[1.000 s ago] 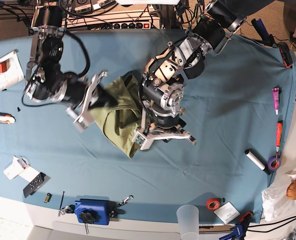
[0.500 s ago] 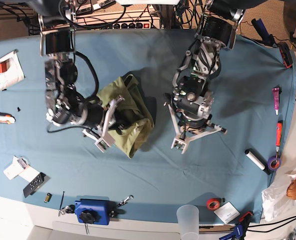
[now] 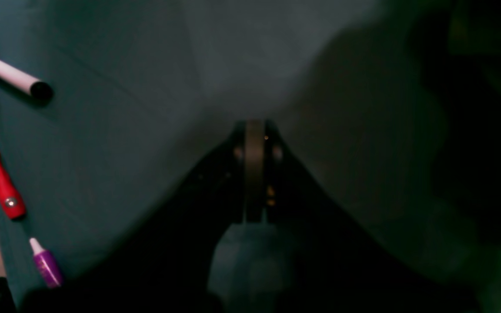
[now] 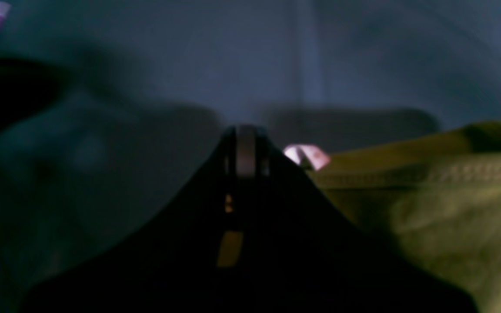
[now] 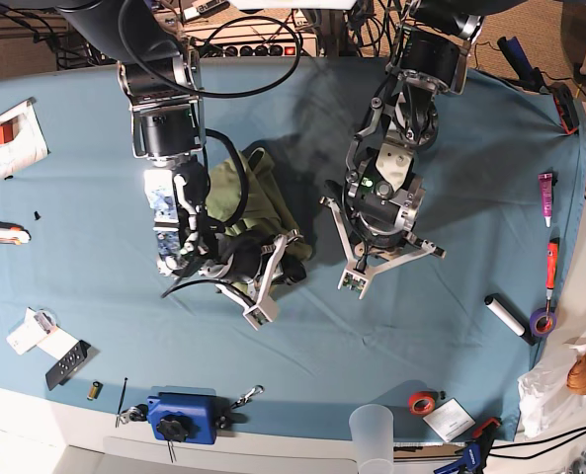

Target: Layout the t-shirt on the table in an organized manner, then fold the t-shirt properly

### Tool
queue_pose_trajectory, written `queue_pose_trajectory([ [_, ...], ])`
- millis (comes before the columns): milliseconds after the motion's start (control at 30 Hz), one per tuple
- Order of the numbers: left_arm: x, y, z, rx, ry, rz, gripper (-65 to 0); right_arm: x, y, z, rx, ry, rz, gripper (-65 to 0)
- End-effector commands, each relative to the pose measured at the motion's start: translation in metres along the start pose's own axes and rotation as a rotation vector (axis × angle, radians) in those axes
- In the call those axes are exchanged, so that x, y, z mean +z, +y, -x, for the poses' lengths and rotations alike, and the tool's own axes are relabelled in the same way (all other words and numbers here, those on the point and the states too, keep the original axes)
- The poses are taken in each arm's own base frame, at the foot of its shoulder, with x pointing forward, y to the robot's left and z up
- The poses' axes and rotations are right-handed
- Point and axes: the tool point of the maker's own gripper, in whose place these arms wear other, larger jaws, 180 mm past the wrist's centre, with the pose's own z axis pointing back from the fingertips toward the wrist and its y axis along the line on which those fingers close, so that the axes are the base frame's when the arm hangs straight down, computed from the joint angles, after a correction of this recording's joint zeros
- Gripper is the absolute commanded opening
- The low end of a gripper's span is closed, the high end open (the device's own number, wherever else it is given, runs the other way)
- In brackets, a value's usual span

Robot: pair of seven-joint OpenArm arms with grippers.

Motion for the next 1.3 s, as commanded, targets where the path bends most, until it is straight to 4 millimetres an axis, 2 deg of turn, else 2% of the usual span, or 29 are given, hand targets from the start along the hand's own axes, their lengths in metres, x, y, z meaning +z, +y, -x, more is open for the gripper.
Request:
queue_pose_trajectory([
  [0, 0.005, 0.004, -0.014, 0.008, -0.042, -0.009, -65.0, 0.003, -0.002, -0.025, 0.02, -0.06, 0.005, -65.0],
  [100, 0.005, 0.004, -0.013, 0.008, -0.041, -0.009, -65.0, 0.005, 0.001, -0.029, 0.011, -0.072, -0.009, -65.0],
  [200, 0.006, 0.004, -0.014, 0.008, -0.045, -0.011, -65.0, 0.015, 0.004, -0.044, 0.023, -0.1, -0.015, -65.0],
  [367, 0.007, 0.003, -0.013, -0.014, -0.037, -0.002, -65.0, 0.06, 0.0, -0.081, 0.071, -0.166, 0.034, -65.0],
  [467, 0.007, 0.003, -0.011, -0.014, -0.03, -0.002, -65.0, 0.088, -0.003, -0.086, 0.049, -0.199, 0.053, -65.0],
  [533, 0.007, 0.003, -0.01, -0.014, -0.023, -0.003, -65.0, 0.094, -0.006, -0.071, -0.008, -0.202, 0.044, -65.0],
  [667, 0.007, 0.004, -0.008, -0.016, -0.015, -0.006, -65.0, 0.094, -0.012, -0.012, -0.093, -0.133, 0.063, -65.0],
  [833, 0.002, 0.027, 0.003, -0.035, 0.003, -0.052, -65.0, 0.098, -0.018, 0.053, -0.131, -0.048, 0.119, -65.0],
  [933, -0.001, 0.046, 0.01, 0.003, 0.018, -0.071, -65.0, 0.097, -0.015, 0.067, -0.142, -0.02, 0.123, -65.0],
  [1000, -0.001, 0.057, 0.015, 0.049, 0.027, -0.067, -65.0, 0.1, -0.014, 0.061, -0.139, -0.038, 0.12, -65.0],
  [1067, 0.0, 0.065, 0.017, 0.084, 0.03, -0.043, -65.0, 0.109, -0.013, 0.046, -0.126, -0.087, 0.122, -65.0],
  [1200, 0.004, 0.073, 0.017, 0.18, -0.001, 0.042, -65.0, 0.146, -0.015, 0.006, -0.047, -0.189, 0.202, -65.0],
  [1267, 0.008, 0.076, 0.018, 0.216, -0.02, 0.087, -65.0, 0.166, -0.016, -0.006, -0.015, -0.203, 0.261, -65.0],
])
